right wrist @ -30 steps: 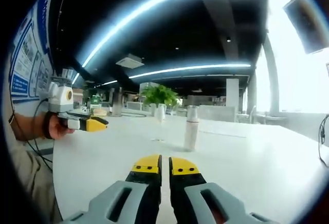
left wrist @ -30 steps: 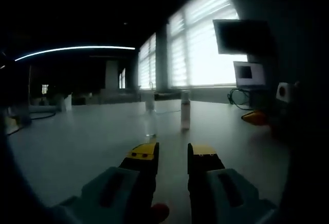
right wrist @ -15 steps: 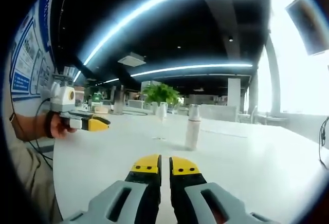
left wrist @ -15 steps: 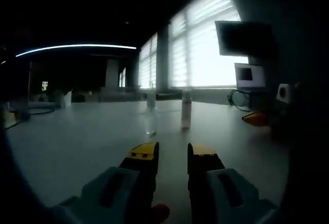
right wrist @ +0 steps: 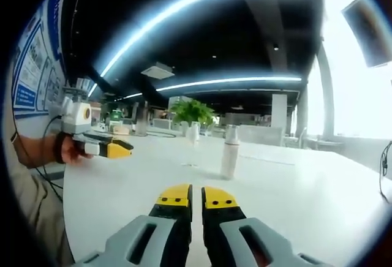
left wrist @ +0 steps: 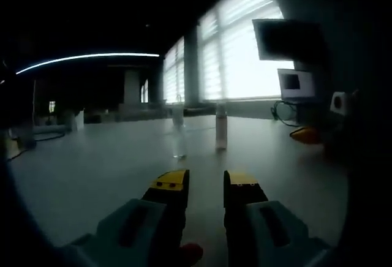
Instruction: Clamp pump bottle remove cover press pump head put on cover
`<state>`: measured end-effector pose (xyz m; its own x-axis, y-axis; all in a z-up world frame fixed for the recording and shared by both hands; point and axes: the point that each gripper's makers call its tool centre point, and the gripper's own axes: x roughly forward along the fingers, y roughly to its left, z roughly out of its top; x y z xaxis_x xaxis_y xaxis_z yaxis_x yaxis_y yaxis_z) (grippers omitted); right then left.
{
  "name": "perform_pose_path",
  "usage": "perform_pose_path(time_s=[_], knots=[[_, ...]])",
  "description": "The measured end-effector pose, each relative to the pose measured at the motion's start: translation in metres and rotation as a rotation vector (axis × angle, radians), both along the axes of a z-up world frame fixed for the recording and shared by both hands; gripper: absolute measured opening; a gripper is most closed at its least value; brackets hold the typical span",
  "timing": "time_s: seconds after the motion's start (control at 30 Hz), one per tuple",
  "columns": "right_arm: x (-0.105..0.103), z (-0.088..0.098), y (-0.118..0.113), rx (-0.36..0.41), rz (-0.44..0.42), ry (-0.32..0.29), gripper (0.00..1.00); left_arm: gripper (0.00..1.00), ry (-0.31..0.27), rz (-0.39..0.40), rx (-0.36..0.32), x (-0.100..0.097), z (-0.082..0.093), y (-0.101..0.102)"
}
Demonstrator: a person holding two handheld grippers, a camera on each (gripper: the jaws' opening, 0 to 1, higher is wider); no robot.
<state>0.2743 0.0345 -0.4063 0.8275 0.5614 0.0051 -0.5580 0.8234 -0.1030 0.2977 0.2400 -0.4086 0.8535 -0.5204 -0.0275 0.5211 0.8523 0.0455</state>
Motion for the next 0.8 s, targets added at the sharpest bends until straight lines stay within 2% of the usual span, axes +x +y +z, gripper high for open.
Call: perform_pose_path(time_s=[0.8], knots=[[0.0001,-0.0001,0.0011,0.002,0.006,0.001,0.01,0.14,-0.019,0.011,0.017,0.0007,0.0005,0.0007]])
